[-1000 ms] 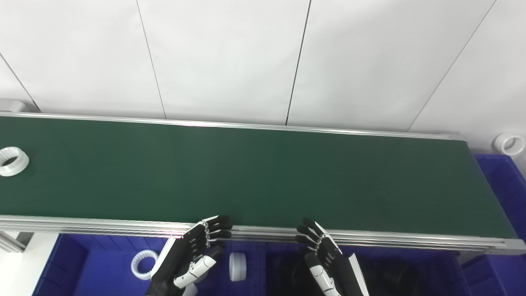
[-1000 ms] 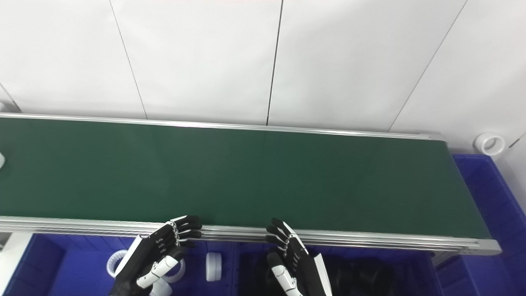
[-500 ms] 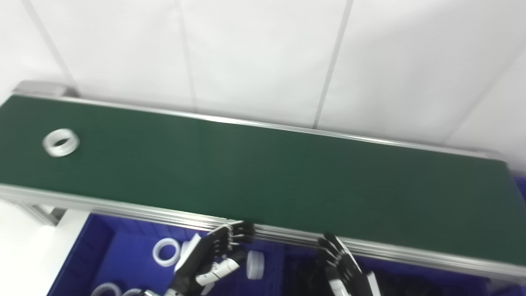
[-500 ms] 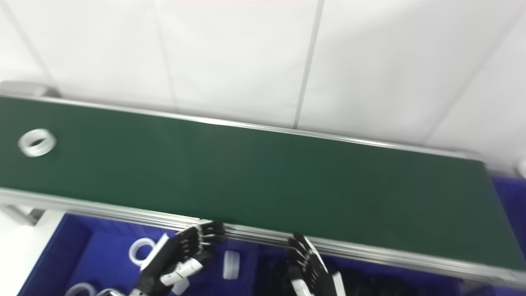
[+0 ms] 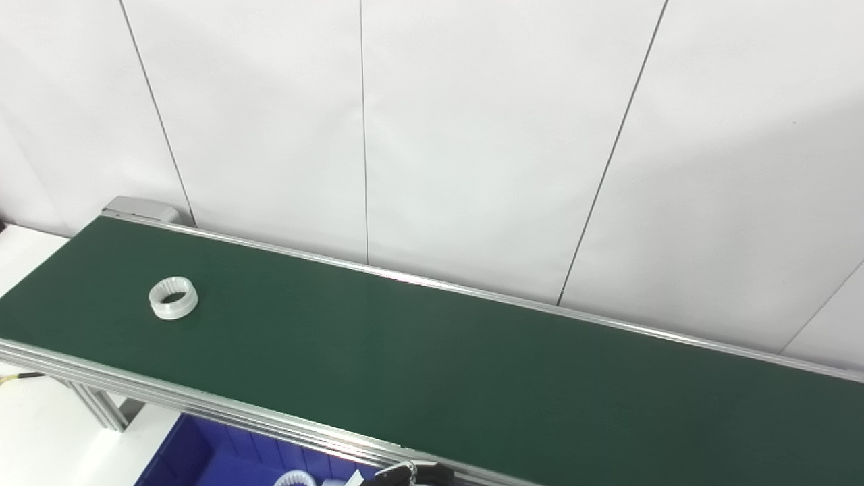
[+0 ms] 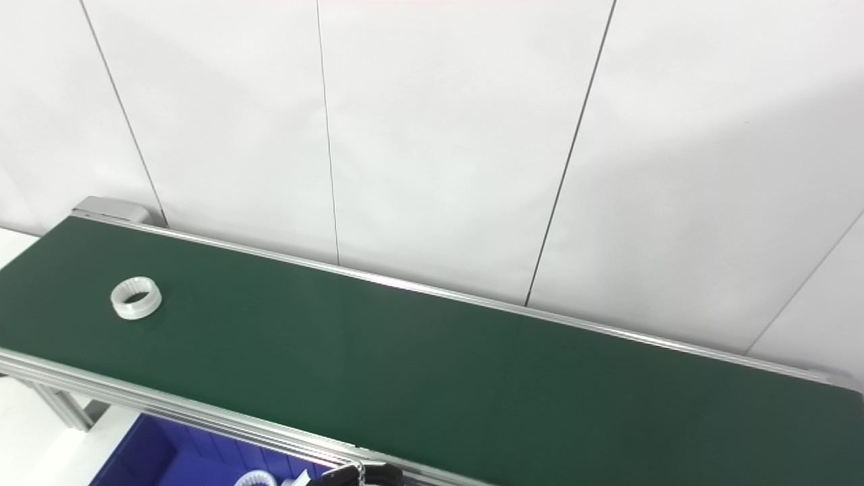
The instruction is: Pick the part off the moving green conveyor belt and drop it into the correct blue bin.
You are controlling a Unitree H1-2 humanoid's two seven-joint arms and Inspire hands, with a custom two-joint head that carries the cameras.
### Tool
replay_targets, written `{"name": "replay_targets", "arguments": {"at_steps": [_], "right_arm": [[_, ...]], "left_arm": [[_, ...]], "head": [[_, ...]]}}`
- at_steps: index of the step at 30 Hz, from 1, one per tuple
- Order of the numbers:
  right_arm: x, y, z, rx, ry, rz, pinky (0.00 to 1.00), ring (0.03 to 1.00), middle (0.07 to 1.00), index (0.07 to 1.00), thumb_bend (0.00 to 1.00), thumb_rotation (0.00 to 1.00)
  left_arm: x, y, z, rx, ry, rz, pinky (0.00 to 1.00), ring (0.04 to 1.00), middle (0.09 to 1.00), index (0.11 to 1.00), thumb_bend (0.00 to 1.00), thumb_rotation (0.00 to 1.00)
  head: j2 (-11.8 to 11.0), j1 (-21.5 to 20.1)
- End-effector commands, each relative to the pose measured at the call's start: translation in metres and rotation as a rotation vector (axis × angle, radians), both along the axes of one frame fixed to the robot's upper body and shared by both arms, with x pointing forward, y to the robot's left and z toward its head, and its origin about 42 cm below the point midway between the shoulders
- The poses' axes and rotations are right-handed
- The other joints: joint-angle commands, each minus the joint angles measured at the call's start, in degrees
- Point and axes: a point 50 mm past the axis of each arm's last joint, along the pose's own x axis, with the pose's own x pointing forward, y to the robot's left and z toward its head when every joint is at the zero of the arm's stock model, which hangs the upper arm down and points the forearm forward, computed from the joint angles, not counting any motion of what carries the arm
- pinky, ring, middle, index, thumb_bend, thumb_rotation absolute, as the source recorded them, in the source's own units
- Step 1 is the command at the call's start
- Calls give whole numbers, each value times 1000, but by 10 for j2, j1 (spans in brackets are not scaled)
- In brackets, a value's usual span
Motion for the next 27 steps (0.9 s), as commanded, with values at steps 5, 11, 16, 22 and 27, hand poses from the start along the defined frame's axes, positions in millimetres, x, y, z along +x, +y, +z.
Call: {"name": "replay_targets", "arguments": {"at_steps": [5,11,16,22,27], "right_arm": [[5,7,8,22,-72,-4,792,857,893,957,240,917],[7,8,8,20,-76,-3,785,857,896,955,202,942],[11,7,6,17,-74,-1,787,859,898,958,198,961],[15,8,5,18,-76,0,795,860,902,964,164,975],[16,9,4,15,-74,-2,793,860,900,962,163,981]], "left_arm": [[8,1,10,-2,-76,-9,571,657,729,725,758,488],[16,6,22,42,-118,-29,566,663,732,732,809,449],[47,21,66,149,-261,-18,552,650,723,725,878,305],[96,35,122,179,-439,46,535,651,716,723,918,220],[122,39,152,244,-514,83,578,691,758,766,849,320]], "head": [[-1,1],[-1,5],[-5,15],[-9,16],[-9,13]]}}
